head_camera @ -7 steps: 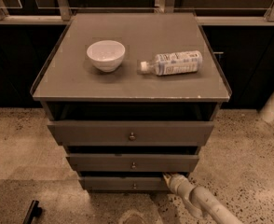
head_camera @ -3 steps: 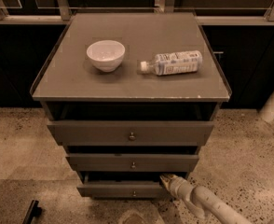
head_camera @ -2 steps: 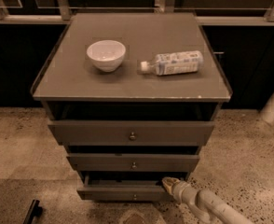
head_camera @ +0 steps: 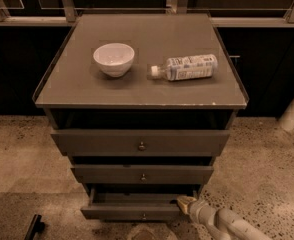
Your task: Open bottom drawer
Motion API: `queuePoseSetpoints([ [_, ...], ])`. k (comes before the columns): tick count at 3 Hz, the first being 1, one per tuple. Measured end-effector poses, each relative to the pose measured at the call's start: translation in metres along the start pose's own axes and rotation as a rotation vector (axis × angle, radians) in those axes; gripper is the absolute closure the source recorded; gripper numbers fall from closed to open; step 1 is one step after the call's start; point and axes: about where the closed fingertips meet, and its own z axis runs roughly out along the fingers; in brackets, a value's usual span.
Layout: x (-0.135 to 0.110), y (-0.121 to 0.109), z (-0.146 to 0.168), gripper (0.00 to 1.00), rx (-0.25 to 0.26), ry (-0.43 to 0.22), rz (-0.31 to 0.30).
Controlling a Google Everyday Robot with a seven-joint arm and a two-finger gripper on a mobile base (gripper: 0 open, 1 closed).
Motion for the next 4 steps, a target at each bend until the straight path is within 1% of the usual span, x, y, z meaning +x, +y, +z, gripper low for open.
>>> queuePoseSetpoints([
  [1, -0.005, 0.001, -0.002, 1.0, 0.0, 0.0, 0.001],
  [2, 0.015, -0.001, -0.029, 1.0, 0.011, 0.031, 0.099],
  [3, 0.014, -0.001, -0.029, 1.0, 0.011, 0.031, 0.099],
  [4, 0.002, -0.004, -0.021, 1.0, -0.003, 0.028, 0.066],
])
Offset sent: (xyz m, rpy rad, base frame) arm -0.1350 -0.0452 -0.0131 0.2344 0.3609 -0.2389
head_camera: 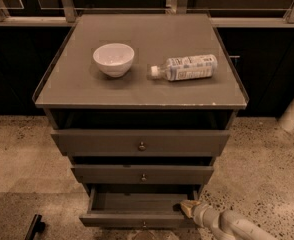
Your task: Open bottom drawer
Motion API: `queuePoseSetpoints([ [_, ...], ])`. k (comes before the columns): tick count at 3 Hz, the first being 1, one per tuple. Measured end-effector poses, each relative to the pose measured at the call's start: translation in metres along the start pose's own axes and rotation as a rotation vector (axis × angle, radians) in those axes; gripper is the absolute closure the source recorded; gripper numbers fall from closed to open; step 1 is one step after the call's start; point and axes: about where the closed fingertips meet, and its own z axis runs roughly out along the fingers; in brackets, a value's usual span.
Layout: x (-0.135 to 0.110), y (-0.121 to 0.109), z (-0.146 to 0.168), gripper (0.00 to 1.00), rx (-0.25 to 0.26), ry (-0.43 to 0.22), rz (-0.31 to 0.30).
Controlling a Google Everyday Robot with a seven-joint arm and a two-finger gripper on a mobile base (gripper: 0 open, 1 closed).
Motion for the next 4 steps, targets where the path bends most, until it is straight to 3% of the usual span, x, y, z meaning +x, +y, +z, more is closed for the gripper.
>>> queuePoseSetpoints([
  [1, -0.029, -0.008, 0.018, 1.0, -0.019, 0.008, -0.074],
  [2, -0.014, 0.004, 0.023, 1.0, -0.062, 0.025, -0.071],
  [3, 0.019, 0.036, 0.033, 1.0, -0.157, 0.075, -0.07],
  [4, 0.017, 0.037, 0.032, 1.0, -0.161, 0.076, -0.069],
])
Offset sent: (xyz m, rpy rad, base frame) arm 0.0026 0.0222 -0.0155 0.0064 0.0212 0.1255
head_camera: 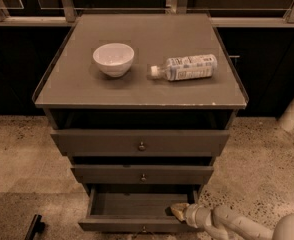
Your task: Open bottom drawer
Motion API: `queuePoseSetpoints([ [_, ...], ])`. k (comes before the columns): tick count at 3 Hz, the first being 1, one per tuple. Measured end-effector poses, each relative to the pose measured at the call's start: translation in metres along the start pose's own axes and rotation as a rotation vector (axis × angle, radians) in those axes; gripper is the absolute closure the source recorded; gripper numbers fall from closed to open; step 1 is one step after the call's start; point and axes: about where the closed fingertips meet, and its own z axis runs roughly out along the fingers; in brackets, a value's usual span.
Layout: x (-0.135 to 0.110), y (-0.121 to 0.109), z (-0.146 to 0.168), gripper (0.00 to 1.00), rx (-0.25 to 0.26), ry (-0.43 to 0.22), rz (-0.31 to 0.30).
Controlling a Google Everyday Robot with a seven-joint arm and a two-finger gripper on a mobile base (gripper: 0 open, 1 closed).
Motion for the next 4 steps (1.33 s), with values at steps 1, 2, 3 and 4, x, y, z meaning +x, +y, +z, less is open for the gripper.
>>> queuePoseSetpoints([
  [1, 0.014, 0.028, -0.013, 1.0, -0.037, -0.016, 0.05],
  [2, 0.013, 0.028, -0.012, 1.0, -0.037, -0.016, 0.05],
  [3, 0.031, 0.058, -0.028, 1.0, -0.056, -0.042, 0.1],
  [4, 0.029, 0.057, -0.027, 1.0, -0.056, -0.042, 0.1],
])
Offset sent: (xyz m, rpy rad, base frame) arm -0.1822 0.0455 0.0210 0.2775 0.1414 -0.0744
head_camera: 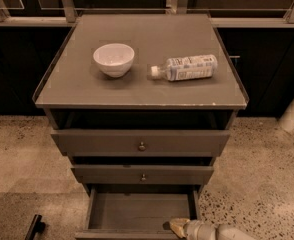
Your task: Open bottom drawer
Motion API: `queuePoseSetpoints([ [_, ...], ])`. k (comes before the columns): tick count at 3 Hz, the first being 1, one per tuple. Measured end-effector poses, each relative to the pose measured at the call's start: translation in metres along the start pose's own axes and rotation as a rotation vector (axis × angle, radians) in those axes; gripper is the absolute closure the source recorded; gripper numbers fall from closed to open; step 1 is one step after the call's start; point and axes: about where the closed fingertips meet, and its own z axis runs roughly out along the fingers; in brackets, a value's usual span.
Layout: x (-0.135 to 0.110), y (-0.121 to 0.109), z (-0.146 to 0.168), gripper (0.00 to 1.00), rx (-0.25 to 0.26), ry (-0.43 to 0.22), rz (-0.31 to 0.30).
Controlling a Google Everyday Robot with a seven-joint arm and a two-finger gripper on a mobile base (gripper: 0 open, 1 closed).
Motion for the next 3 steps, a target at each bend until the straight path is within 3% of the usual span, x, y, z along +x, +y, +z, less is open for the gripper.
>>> queuePoseSetpoints([
  [3, -0.0003, 0.002, 0.0016, 0.34, -0.014, 0.002, -0.005],
])
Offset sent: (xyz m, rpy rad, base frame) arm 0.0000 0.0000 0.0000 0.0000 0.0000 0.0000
